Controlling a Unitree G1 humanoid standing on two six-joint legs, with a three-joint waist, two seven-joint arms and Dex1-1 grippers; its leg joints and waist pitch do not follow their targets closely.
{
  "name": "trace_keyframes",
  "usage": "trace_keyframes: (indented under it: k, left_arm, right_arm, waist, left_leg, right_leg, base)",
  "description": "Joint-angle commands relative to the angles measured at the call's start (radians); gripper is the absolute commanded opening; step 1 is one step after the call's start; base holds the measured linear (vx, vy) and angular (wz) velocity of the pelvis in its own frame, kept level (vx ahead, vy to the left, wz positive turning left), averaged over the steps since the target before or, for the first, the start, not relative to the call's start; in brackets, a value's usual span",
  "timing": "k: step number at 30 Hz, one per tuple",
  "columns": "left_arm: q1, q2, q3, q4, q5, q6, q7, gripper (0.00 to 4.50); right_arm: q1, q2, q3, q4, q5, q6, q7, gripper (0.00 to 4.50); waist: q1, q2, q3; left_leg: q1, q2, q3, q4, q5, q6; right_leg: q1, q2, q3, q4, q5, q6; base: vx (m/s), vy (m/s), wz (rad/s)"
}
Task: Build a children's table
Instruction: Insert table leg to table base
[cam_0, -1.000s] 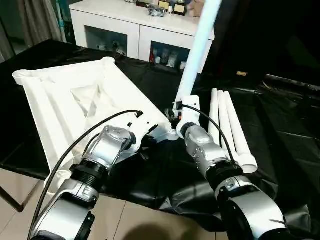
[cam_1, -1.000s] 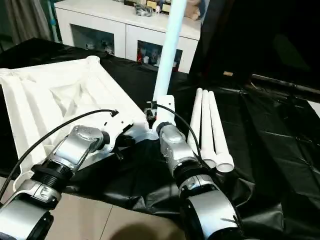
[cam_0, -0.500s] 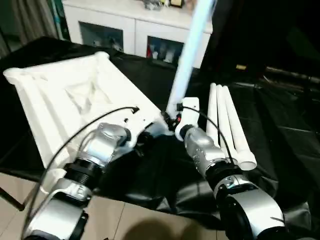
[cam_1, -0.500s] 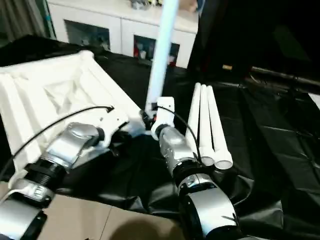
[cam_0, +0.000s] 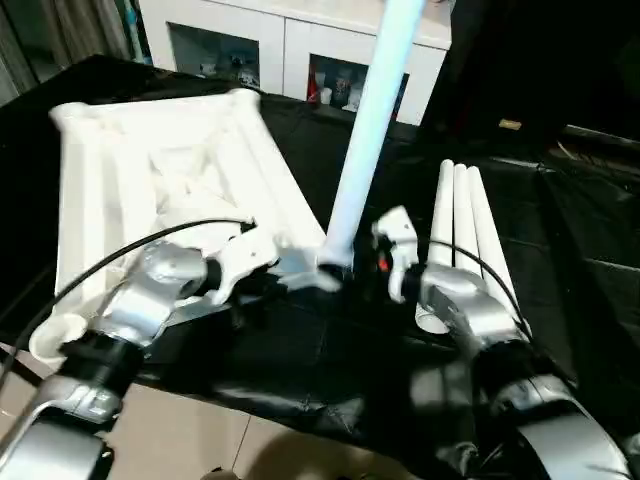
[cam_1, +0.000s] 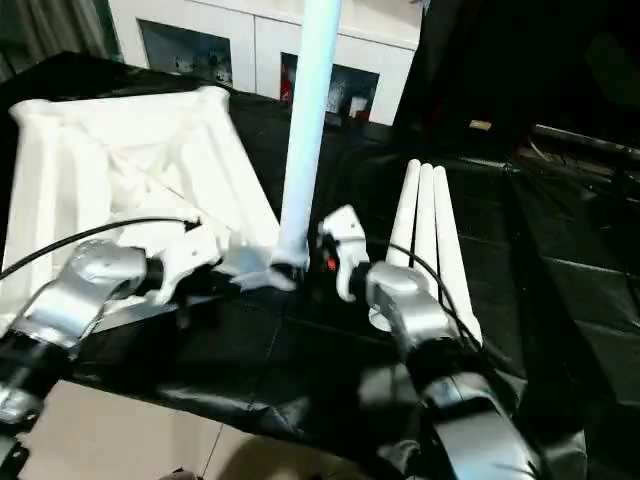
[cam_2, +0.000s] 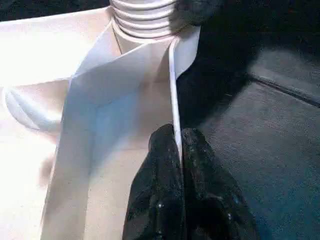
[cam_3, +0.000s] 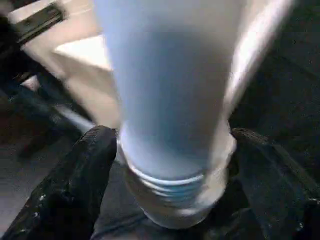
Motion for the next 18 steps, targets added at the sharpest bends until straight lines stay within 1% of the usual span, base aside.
trace_keyframes:
  k: [1, 5, 6, 7, 8, 10, 13, 15, 16, 18]
  left_arm:
    - [0.016, -0.02, -0.003, -0.047, -0.068, -0.047, -0.044, 0.0]
    - [0.028, -0.009, 0.0, -0.063, -0.08, -0.055, -0.073, 0.0]
    - [0.029, -0.006, 0.002, -0.064, -0.083, -0.055, -0.078, 0.0]
    - [0.03, -0.004, 0.002, -0.064, -0.086, -0.06, -0.083, 0.0]
    - [0.031, -0.004, 0.002, -0.064, -0.087, -0.062, -0.084, 0.0]
    - [0.031, -0.003, 0.004, -0.062, -0.09, -0.066, -0.092, 0.0]
    - [0.03, -0.002, 0.009, -0.055, -0.085, -0.069, -0.099, 0.0]
    - [0.03, -0.002, 0.011, -0.05, -0.083, -0.072, -0.101, 0.0]
    - [0.03, -0.001, 0.011, -0.049, -0.081, -0.073, -0.102, 0.0]
    - [0.031, -0.001, 0.012, -0.049, -0.08, -0.073, -0.102, 0.0]
  right_arm:
    - [0.019, -0.022, 0.018, -0.069, 0.0, 0.022, 0.045, 3.84]
    - [0.039, -0.03, 0.038, -0.111, -0.005, 0.03, 0.07, 3.84]
    - [0.036, -0.028, 0.041, -0.104, -0.017, 0.023, 0.06, 3.84]
    - [0.035, -0.027, 0.043, -0.098, -0.03, 0.017, 0.05, 3.84]
    - [0.032, -0.026, 0.045, -0.091, -0.038, 0.013, 0.044, 3.84]
    - [0.031, -0.027, 0.053, -0.081, -0.06, 0.005, 0.025, 3.57]
    - [0.038, -0.032, 0.057, -0.093, -0.071, 0.013, 0.017, 3.44]
    - [0.041, -0.036, 0.064, -0.095, -0.079, 0.014, 0.015, 3.21]
    - [0.042, -0.039, 0.068, -0.095, -0.085, 0.012, 0.013, 3.09]
    - [0.043, -0.04, 0.07, -0.094, -0.088, 0.01, 0.013, 3.01]
  waist:
    - [0.002, 0.013, -0.06]
    - [0.003, 0.013, -0.06]
    - [0.002, 0.014, -0.06]
    - [0.003, 0.017, -0.06]
    - [0.002, 0.016, -0.06]
    - [0.001, 0.014, -0.062]
    - [0.0, 0.014, -0.063]
    - [0.0, 0.015, -0.064]
    - [0.0, 0.014, -0.063]
    - [0.0, 0.013, -0.063]
  left_leg:
    - [0.004, 0.04, -0.003, -0.058, -0.14, 0.044]
    - [0.004, 0.039, -0.004, -0.058, -0.142, 0.035]
    - [0.004, 0.039, -0.005, -0.058, -0.142, 0.03]
    - [0.006, 0.038, -0.003, -0.058, -0.144, 0.028]
    - [0.006, 0.038, -0.003, -0.057, -0.144, 0.026]
    - [0.003, 0.036, -0.004, -0.057, -0.133, 0.019]
    - [0.003, 0.035, -0.003, -0.055, -0.121, 0.024]
    - [0.002, 0.035, -0.003, -0.054, -0.113, 0.029]
    - [0.002, 0.036, -0.003, -0.054, -0.114, 0.03]
    - [0.003, 0.035, -0.003, -0.054, -0.117, 0.029]
  right_leg:
    - [0.068, -0.082, 0.058, -0.062, -0.124, -0.192]
    - [0.066, -0.083, 0.058, -0.064, -0.151, -0.182]
    - [0.066, -0.082, 0.058, -0.063, -0.155, -0.18]
    - [0.064, -0.081, 0.058, -0.064, -0.154, -0.182]
    - [0.063, -0.08, 0.058, -0.064, -0.154, -0.182]
    - [0.066, -0.079, 0.057, -0.061, -0.143, -0.18]
    - [0.068, -0.078, 0.057, -0.058, -0.117, -0.183]
    - [0.069, -0.078, 0.057, -0.056, -0.098, -0.188]
    - [0.069, -0.077, 0.057, -0.056, -0.096, -0.189]
    - [0.069, -0.078, 0.057, -0.056, -0.104, -0.188]
  base:
    - [0.0, 0.0, 0.0]
    - [0.0, 0.0, 0.0]
    - [0.0, 0.0, 0.0]
    - [0.0, 0.0, 0.0]
    - [0.0, 0.0, 0.0]
    - [0.0, 0.0, 0.0]
    - [0.0, 0.0, 0.0]
    - [0.0, 0.0, 0.0]
    - [0.0, 0.0, 0.0]
    - [0.0, 0.0, 0.0]
